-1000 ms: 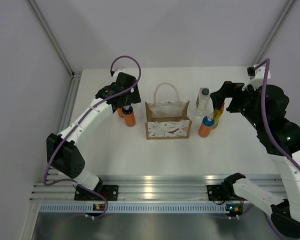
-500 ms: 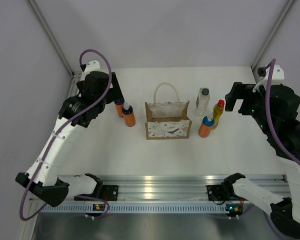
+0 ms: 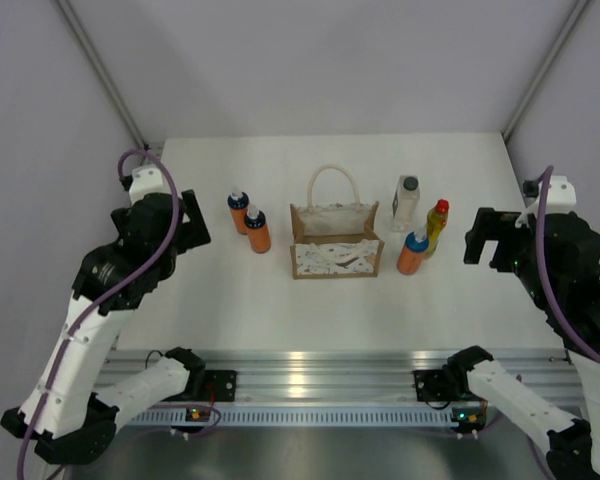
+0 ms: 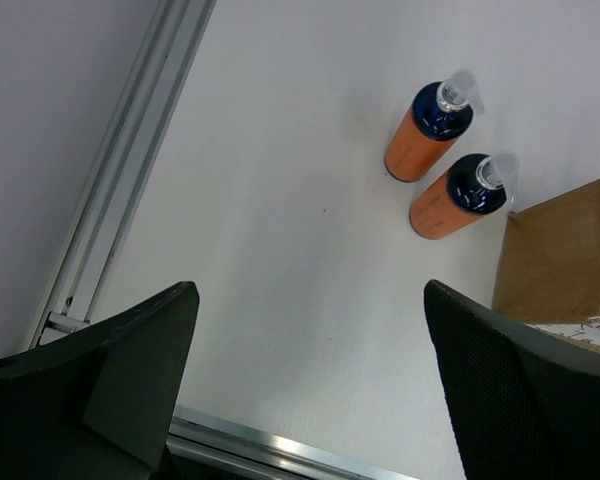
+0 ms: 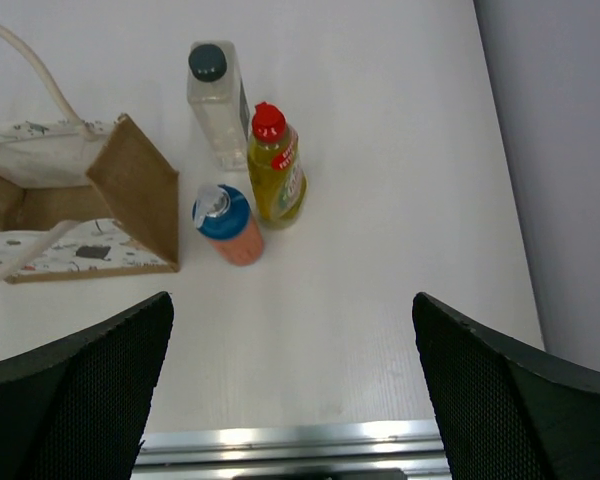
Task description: Take the personal care products out of the canvas bag
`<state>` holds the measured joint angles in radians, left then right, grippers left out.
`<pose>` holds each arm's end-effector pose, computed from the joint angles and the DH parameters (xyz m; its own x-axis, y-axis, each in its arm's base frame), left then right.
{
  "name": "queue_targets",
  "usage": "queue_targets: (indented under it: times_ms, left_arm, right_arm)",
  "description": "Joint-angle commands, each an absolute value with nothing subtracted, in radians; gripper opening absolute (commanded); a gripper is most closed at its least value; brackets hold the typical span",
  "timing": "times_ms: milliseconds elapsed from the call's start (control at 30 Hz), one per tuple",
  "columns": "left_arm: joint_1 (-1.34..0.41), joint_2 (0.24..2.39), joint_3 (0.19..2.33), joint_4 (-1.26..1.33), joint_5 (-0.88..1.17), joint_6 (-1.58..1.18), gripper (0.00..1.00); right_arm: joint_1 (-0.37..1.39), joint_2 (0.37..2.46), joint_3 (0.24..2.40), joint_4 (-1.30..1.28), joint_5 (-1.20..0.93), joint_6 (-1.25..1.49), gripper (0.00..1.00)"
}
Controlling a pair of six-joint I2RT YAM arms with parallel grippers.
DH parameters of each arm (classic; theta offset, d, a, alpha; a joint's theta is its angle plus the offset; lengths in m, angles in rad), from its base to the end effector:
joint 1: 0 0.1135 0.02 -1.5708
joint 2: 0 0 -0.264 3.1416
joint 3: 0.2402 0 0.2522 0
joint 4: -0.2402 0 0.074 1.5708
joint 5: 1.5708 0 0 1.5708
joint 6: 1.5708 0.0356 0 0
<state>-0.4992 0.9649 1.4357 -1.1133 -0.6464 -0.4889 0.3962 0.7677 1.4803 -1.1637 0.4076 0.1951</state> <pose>0.1356 -0.0495 0.4337 -0.4451 -0.1843 -0.8763 -0.2835 0.9573 -0.0574 0.0720 0.0148 0.4559 -0.3994 0.0258 -0.9164 0.0533 0.9986 0.0049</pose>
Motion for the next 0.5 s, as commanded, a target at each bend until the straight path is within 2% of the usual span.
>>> queue_targets:
  times_ms: [0,467]
  left_arm:
    - [-0.5,0.876,1.388,-1.167,-0.695,-0.515,0.99]
    - [-0.5,0.698,1.269,-1.206,-0.661,-0.519,0.99]
  right_arm:
    - [0.38,0.723,1.442,-1.238,0.437,0.219,0.99]
    - [0.382,0.606,1.312,-1.238,0.459,0.236,0.99]
